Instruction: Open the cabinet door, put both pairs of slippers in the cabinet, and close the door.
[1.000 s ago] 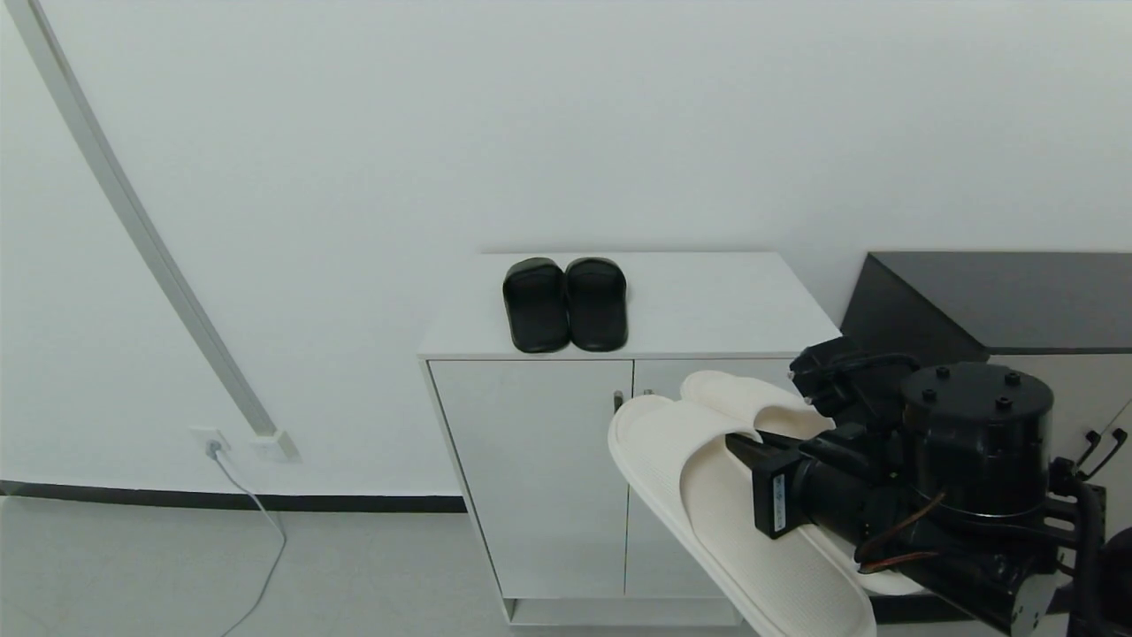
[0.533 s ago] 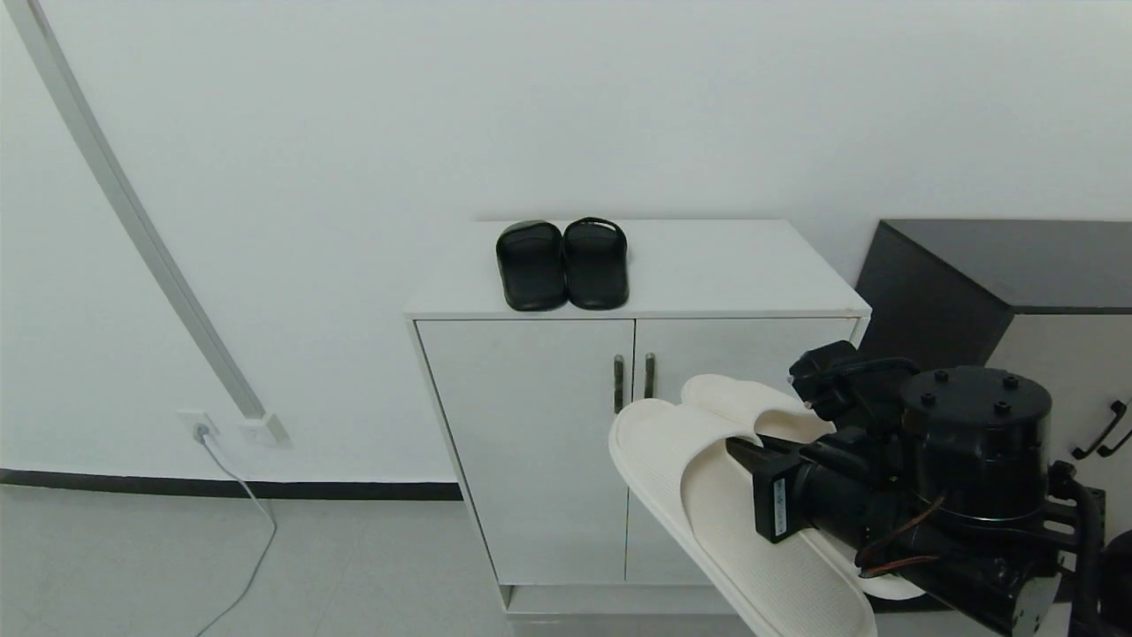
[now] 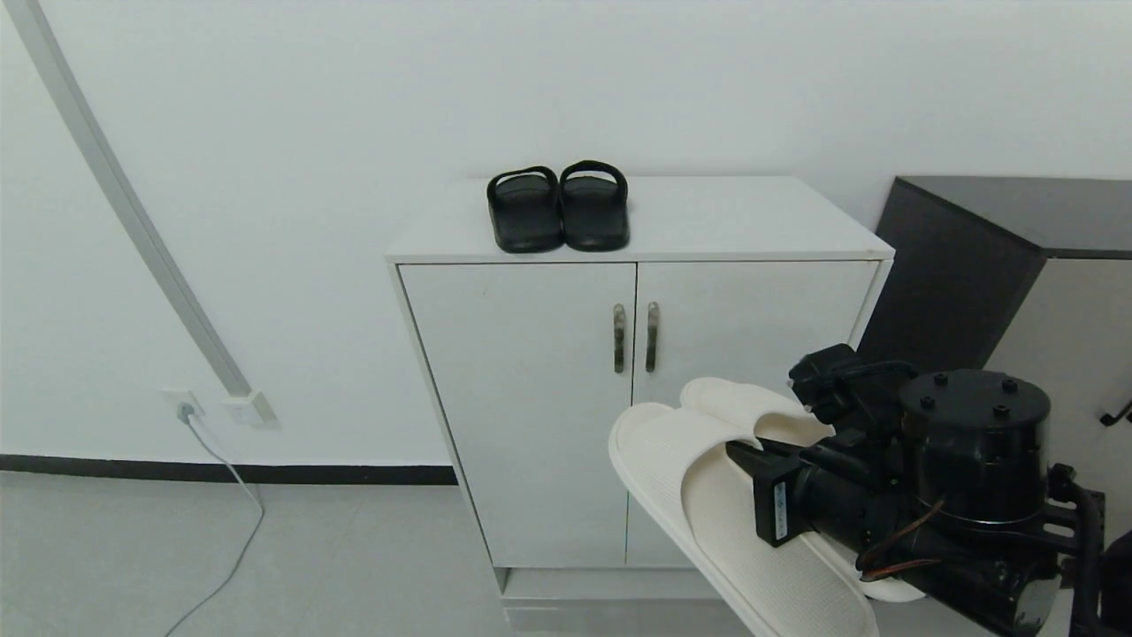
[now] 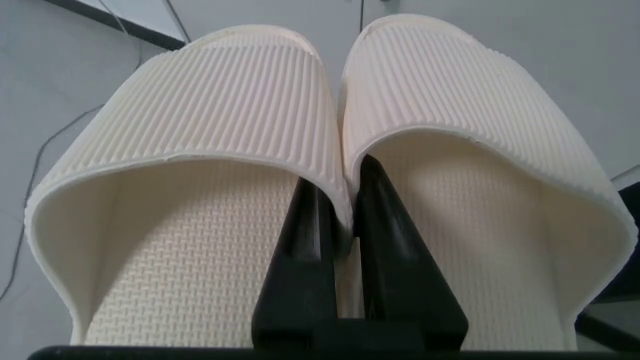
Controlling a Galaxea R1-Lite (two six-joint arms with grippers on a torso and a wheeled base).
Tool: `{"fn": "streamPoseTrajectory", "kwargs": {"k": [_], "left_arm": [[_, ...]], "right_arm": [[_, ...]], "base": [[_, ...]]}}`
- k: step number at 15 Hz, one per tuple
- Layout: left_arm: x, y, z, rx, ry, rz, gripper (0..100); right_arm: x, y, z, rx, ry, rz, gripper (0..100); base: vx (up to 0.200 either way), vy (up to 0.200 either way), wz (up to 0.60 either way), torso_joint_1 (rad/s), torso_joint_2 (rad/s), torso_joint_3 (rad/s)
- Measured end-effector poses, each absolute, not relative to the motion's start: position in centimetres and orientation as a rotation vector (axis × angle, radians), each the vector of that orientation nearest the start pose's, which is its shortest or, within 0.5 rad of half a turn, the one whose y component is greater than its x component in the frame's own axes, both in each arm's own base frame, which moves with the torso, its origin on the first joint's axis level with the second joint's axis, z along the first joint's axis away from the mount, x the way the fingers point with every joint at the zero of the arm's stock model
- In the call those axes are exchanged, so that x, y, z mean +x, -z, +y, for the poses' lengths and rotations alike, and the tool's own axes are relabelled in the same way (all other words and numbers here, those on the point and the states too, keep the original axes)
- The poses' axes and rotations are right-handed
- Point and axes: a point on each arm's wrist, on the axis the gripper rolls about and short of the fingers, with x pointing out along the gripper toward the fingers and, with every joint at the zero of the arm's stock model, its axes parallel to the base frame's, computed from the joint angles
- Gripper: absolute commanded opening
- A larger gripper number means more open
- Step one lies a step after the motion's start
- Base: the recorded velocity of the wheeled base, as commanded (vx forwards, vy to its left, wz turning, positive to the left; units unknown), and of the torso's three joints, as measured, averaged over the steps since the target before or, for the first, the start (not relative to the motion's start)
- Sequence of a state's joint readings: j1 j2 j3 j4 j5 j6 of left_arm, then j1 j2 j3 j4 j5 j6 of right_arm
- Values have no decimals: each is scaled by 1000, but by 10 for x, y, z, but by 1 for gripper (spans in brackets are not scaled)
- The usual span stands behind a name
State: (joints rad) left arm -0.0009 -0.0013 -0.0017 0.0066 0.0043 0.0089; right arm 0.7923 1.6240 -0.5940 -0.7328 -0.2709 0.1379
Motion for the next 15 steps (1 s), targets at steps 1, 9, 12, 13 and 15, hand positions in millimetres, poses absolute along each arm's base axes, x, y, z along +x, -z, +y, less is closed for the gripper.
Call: {"fn": "streamPoseTrajectory", "kwargs": {"k": [1,9,12,13,15], "left_arm": [[-23,-75,0,9,-3,4,100],[-23,-75,0,8,-4,4,100],[-23,-75,0,8,-15,3,100],[-23,-76,1,9,-30,4,100],[-24,-88,1,-21,-21,-16,100]], "right_arm": [[192,-158,186,-20,-498,295,0],[192,-157,186,-23,-498,298,0],[192,-157,186,-23,-496,298,0],[192,-157,186,-24,-495,299,0],[191,-156,186,-27,-497,305,0]], "base": [[0,0,0,-168,481,320],[0,0,0,-126,463,339],[0,0,0,-58,439,382],[0,0,0,-36,442,398],[0,0,0,-7,329,325]]}}
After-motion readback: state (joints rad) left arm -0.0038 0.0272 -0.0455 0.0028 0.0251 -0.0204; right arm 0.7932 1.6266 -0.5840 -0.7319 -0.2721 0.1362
